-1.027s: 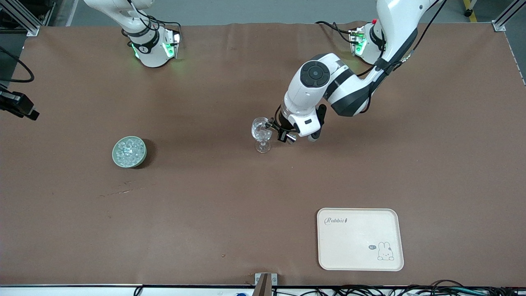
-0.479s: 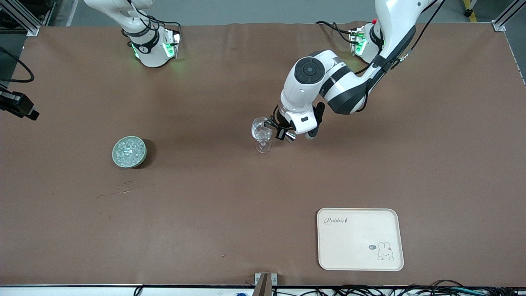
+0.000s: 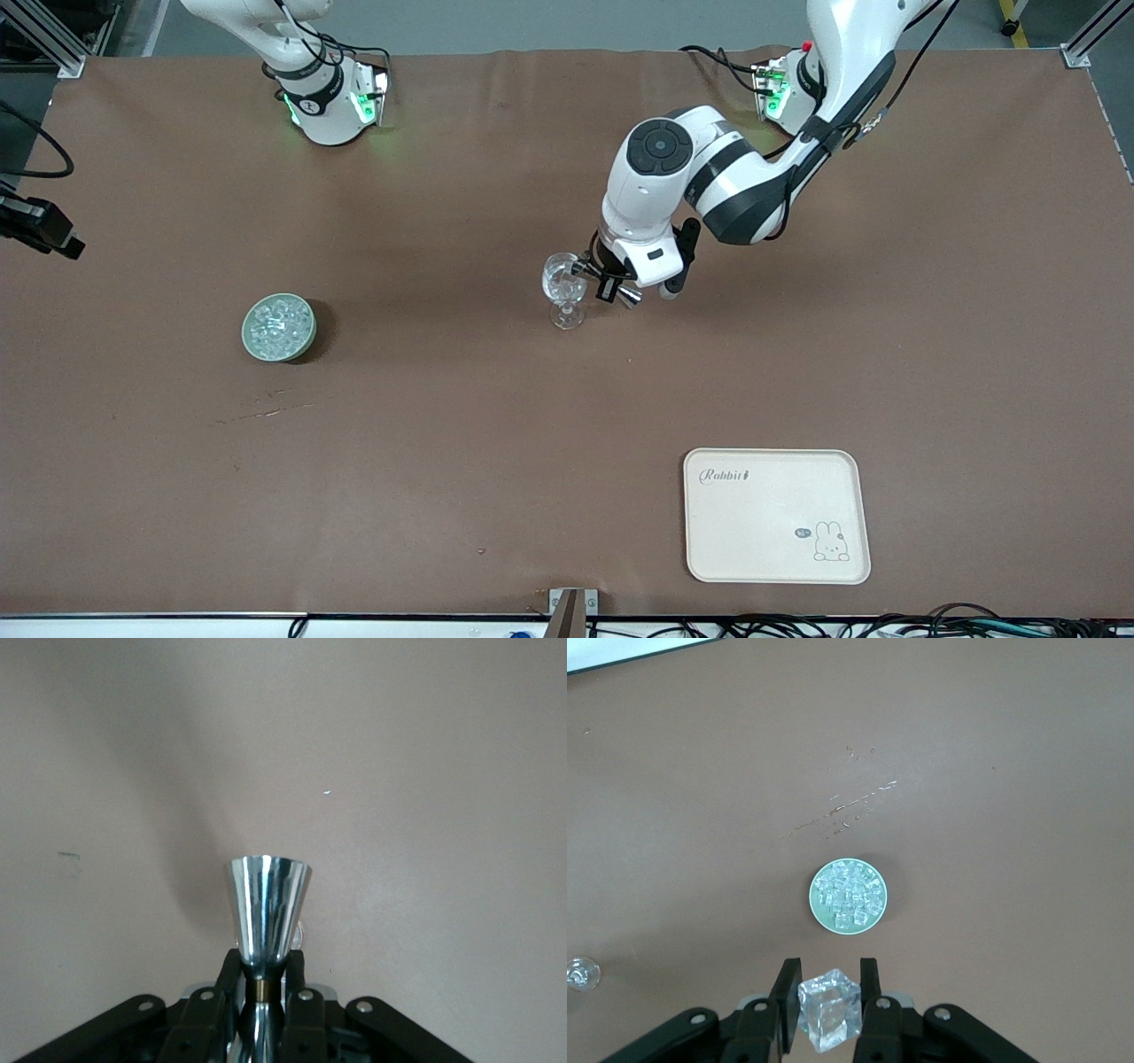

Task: Pour wine and add ice with both arms
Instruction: 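Tilt the jigger over the glass rim with the left gripper to pour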

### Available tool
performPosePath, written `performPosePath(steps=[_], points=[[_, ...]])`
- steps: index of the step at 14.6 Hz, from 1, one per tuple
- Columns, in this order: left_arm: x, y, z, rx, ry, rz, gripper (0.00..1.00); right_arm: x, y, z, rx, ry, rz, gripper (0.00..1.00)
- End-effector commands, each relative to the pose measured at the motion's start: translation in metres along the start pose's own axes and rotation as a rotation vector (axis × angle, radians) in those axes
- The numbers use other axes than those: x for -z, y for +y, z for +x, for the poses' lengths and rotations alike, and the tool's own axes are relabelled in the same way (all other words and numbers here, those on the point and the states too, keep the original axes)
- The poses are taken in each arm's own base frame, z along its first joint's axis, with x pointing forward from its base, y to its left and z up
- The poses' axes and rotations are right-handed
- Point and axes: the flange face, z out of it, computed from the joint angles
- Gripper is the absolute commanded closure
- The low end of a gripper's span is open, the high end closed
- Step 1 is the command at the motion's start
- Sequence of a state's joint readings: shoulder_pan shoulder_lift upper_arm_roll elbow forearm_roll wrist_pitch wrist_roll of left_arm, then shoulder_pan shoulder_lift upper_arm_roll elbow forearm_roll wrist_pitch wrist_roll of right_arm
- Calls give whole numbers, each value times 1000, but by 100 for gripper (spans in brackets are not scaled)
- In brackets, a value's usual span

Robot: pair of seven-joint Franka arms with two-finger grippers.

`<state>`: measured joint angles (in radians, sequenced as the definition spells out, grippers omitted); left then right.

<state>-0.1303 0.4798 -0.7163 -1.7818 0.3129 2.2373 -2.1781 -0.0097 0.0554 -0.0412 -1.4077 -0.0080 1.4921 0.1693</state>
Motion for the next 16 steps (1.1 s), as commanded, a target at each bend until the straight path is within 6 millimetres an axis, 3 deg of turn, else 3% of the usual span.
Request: performPosePath(steps=[1,6,12,13,16], points=[[1,3,-5,-1,25,4,100,3,0,0,5,-4,8,98],[2,5,-3,47,54,-22,100,2,0,0,5,-4,8,98],[33,13,5,77,-112,37,100,3,-1,-1,5,-6,8,98],[37,17,15,80,-146,48,100,3,-2,-2,5,-7,7,98],[47,12,27,31,-224,70,100,2,-20,-6,23,-16,7,98]])
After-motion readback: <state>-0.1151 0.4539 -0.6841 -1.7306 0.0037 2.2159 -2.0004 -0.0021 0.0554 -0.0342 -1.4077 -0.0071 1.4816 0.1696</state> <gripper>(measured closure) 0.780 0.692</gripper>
